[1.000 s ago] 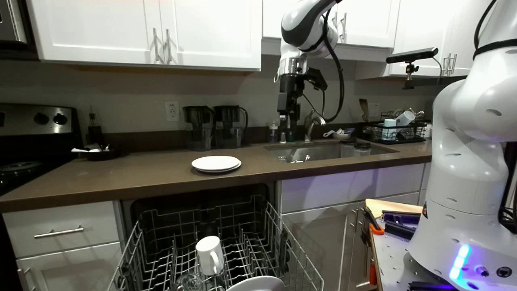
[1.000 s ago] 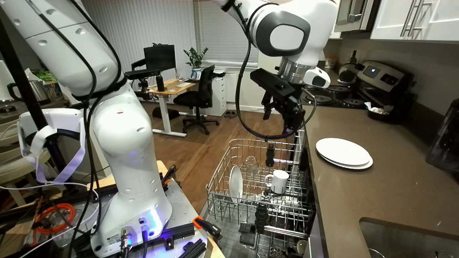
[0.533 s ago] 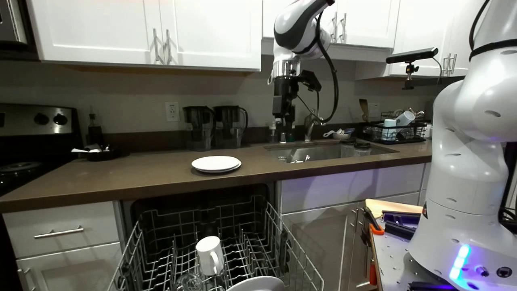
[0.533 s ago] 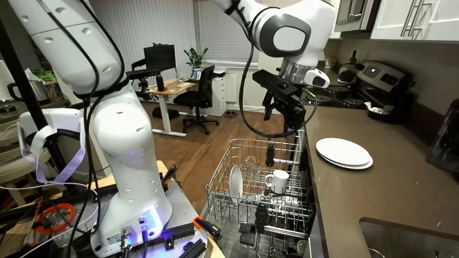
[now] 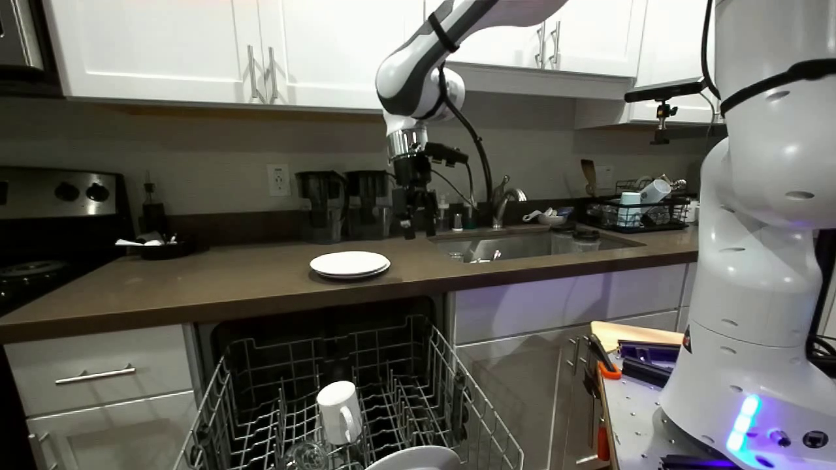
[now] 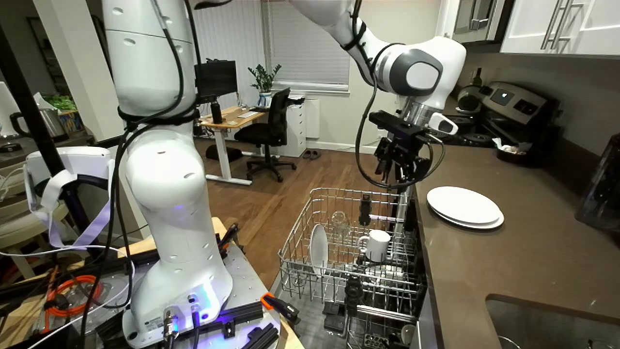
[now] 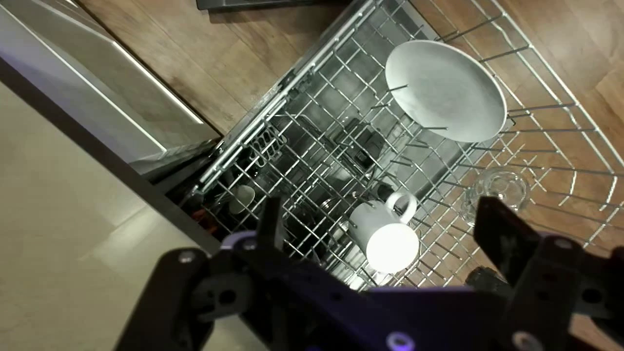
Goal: Move the mug in the dishwasher to the right
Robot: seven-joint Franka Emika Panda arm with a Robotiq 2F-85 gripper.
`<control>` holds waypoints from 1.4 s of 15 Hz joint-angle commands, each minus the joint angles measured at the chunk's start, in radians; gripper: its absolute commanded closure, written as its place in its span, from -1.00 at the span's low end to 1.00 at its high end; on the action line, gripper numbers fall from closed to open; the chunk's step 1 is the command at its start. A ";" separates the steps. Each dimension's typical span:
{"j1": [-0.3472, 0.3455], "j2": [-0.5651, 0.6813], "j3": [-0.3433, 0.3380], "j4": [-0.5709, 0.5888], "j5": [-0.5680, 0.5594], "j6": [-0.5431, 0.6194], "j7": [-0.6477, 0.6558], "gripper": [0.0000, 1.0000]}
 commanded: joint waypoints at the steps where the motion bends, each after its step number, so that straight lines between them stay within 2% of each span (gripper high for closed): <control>1: -0.037 0.184 0.045 0.216 0.011 -0.053 0.067 -1.00; 6: -0.026 0.354 0.100 0.428 -0.015 -0.104 0.126 -1.00; 9: -0.028 0.411 0.162 0.515 0.008 -0.187 0.061 -1.00; 10: -0.018 0.396 0.175 0.511 -0.022 -0.198 0.032 -1.00; 11: -0.025 0.383 0.162 0.462 -0.013 -0.142 0.085 -1.00; 15: -0.017 0.391 0.185 0.490 -0.015 -0.166 0.068 -1.00; 19: 0.014 0.383 0.205 0.413 0.044 -0.104 0.182 -1.00; 21: 0.043 0.382 0.213 0.369 0.065 -0.030 0.271 -1.00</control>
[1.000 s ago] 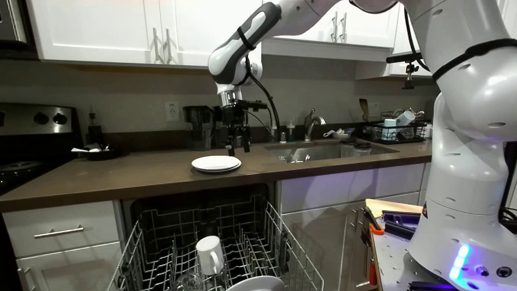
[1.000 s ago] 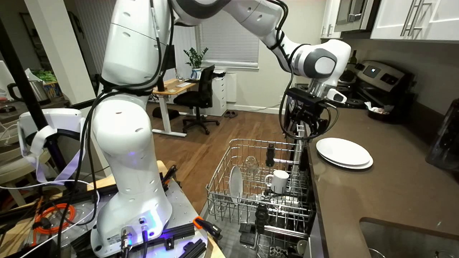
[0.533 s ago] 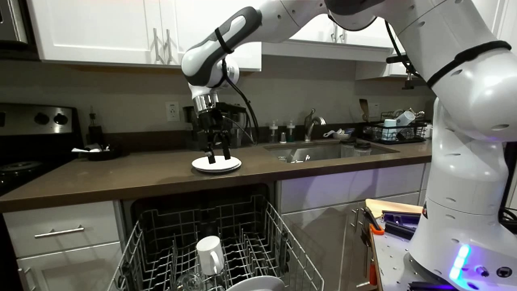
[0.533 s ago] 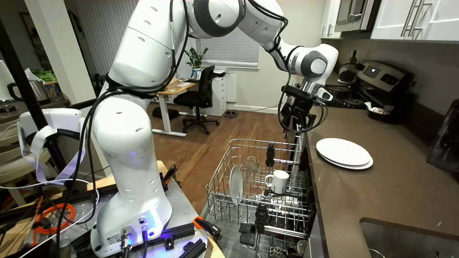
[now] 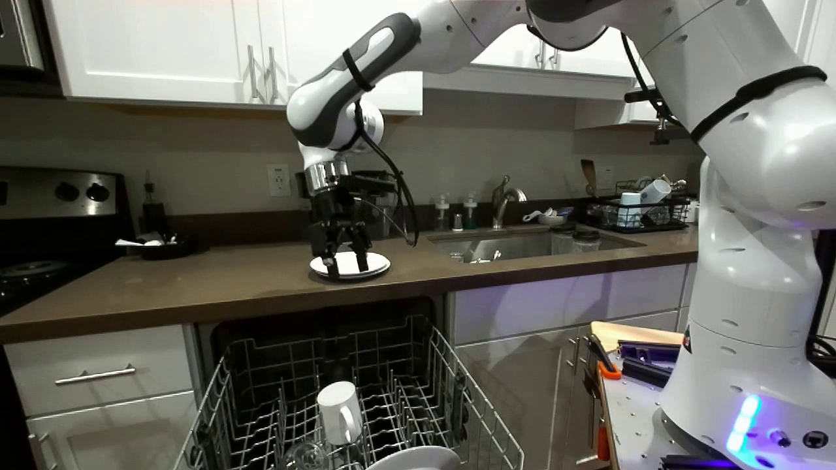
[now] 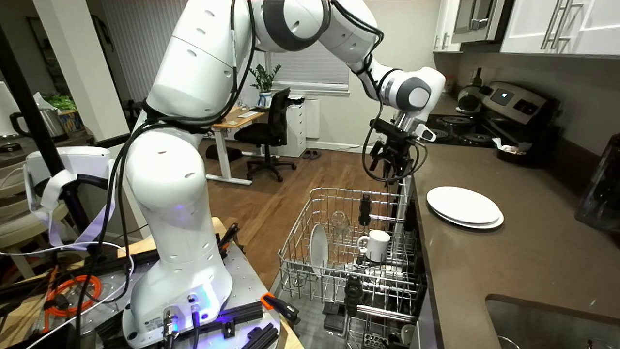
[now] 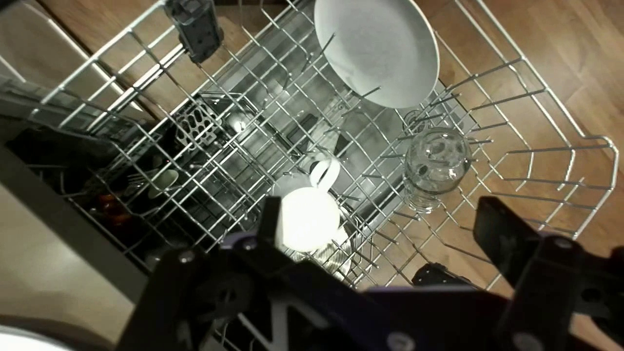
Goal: Move the mug in the dishwasher to the right
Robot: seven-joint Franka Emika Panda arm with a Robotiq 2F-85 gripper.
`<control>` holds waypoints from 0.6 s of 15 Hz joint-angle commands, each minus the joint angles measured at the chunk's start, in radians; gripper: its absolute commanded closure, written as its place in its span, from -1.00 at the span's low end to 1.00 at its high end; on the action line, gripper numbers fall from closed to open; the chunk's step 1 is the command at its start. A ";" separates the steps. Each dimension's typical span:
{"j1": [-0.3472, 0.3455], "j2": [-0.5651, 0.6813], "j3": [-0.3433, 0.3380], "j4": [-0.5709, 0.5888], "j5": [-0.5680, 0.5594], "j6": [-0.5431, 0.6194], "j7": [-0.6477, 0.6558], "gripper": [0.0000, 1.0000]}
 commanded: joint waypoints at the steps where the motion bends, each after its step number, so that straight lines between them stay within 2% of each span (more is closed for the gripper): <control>1: 0.058 0.002 0.012 -0.084 0.034 0.135 0.172 -1.00; 5: 0.152 0.062 -0.022 -0.130 -0.019 0.252 0.431 -1.00; 9: 0.206 0.153 -0.066 -0.134 -0.026 0.314 0.632 -1.00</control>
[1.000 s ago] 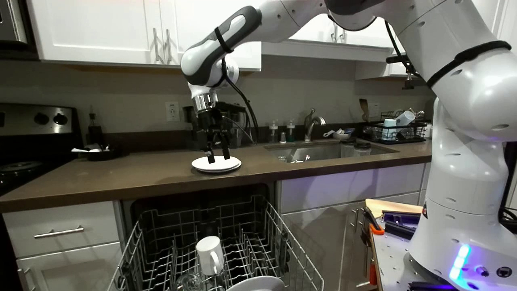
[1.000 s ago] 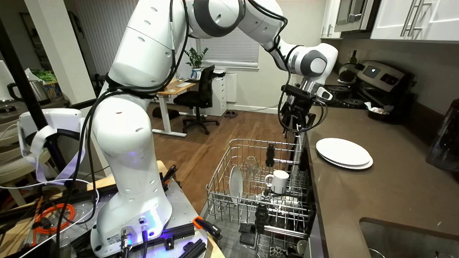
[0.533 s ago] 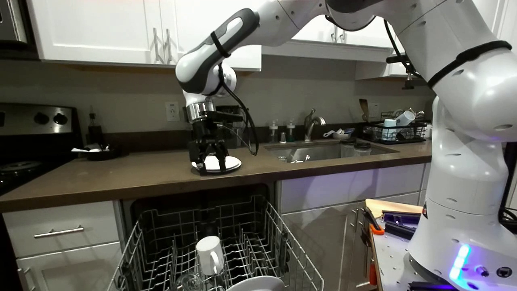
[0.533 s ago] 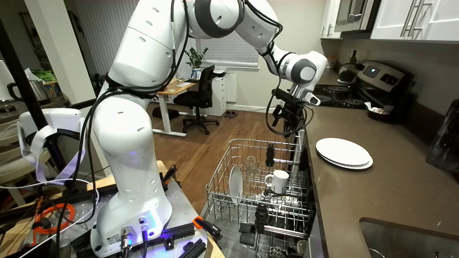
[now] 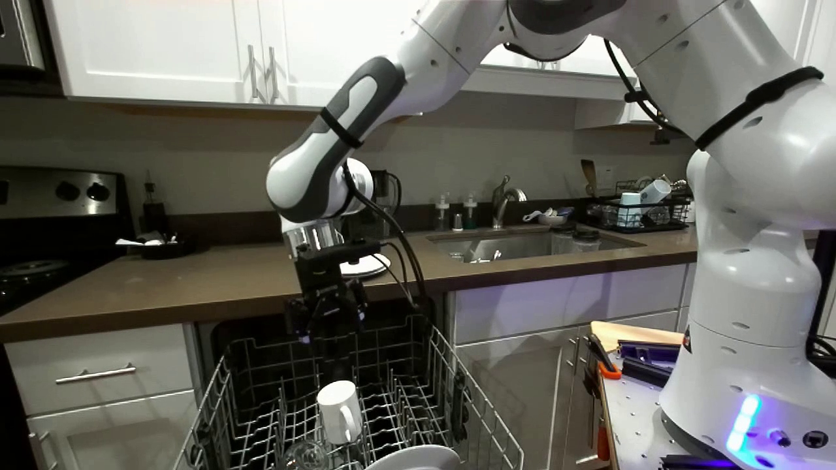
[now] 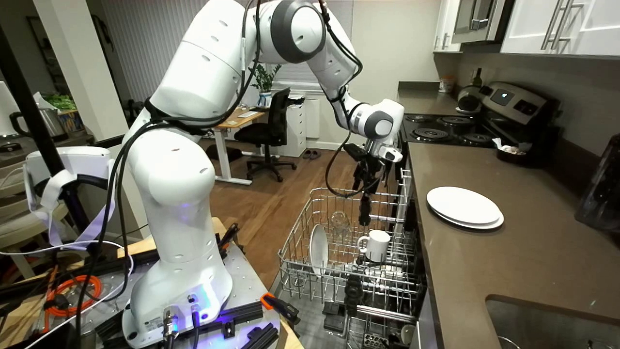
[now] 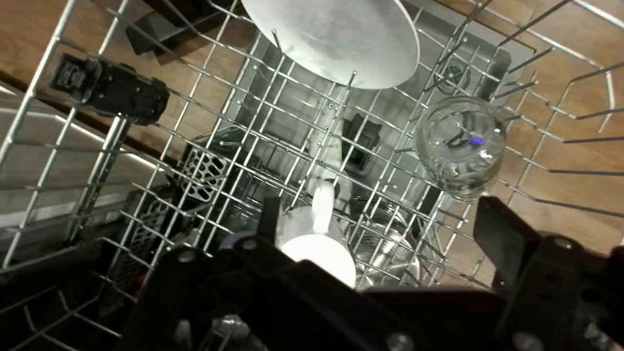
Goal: Move the mug in the dishwasher to the right
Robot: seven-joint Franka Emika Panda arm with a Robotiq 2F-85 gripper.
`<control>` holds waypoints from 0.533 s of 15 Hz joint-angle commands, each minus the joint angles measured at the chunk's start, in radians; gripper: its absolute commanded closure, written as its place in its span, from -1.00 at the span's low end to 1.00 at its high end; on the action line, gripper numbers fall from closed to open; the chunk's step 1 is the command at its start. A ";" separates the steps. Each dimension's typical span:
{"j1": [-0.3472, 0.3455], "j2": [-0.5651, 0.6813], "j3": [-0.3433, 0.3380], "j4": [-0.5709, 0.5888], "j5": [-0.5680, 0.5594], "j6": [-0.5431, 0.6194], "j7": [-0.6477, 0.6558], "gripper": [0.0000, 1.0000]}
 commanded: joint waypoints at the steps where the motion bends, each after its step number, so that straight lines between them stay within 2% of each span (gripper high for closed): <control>1: 0.037 0.080 -0.045 0.007 -0.014 0.048 0.162 -1.00; 5: 0.044 0.180 -0.081 0.040 -0.012 0.065 0.289 -1.00; 6: 0.021 0.196 -0.066 0.049 0.001 0.064 0.259 -1.00; 7: 0.022 0.161 -0.059 0.017 -0.006 0.055 0.236 -1.00; 8: 0.018 0.179 -0.061 0.027 -0.005 0.055 0.237 -1.00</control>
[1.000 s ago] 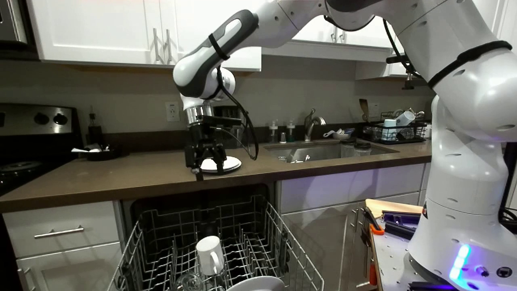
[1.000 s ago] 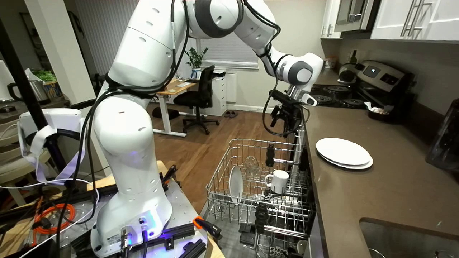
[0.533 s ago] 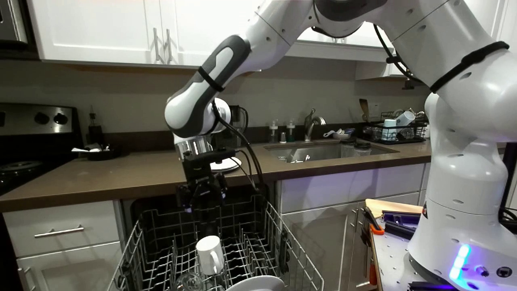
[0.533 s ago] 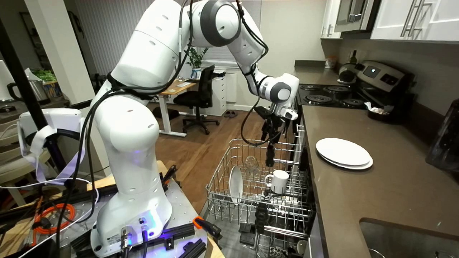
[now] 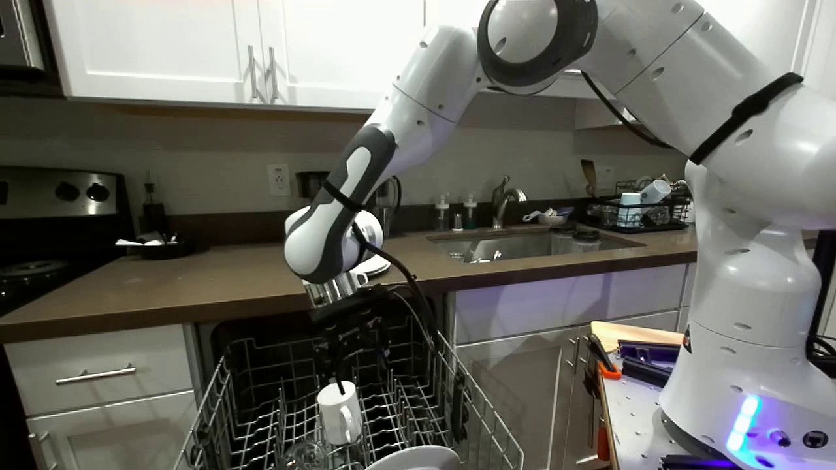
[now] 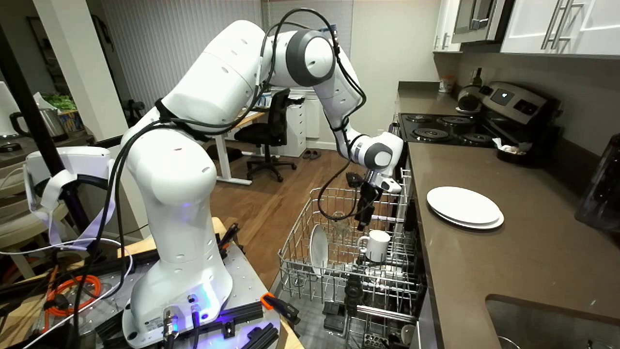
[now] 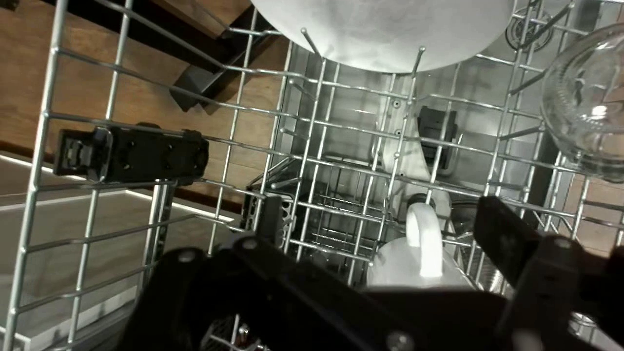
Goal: Move the mug in the dishwasher to the right
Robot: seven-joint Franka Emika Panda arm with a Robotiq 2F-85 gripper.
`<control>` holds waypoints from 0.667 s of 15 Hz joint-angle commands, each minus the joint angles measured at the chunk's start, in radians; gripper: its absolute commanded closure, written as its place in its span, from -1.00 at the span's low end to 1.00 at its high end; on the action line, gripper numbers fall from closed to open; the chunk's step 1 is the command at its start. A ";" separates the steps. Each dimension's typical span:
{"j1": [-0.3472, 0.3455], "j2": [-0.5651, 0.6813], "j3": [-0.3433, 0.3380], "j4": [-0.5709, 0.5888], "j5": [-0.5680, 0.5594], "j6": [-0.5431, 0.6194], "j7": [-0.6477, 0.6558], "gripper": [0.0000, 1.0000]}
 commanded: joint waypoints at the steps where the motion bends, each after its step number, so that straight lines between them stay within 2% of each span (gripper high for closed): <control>1: -0.006 0.013 0.004 0.012 -0.005 -0.002 0.003 -1.00; 5: -0.004 0.024 0.006 0.028 -0.008 0.008 -0.001 -1.00; 10: 0.041 0.098 -0.024 0.098 -0.037 0.030 0.085 -1.00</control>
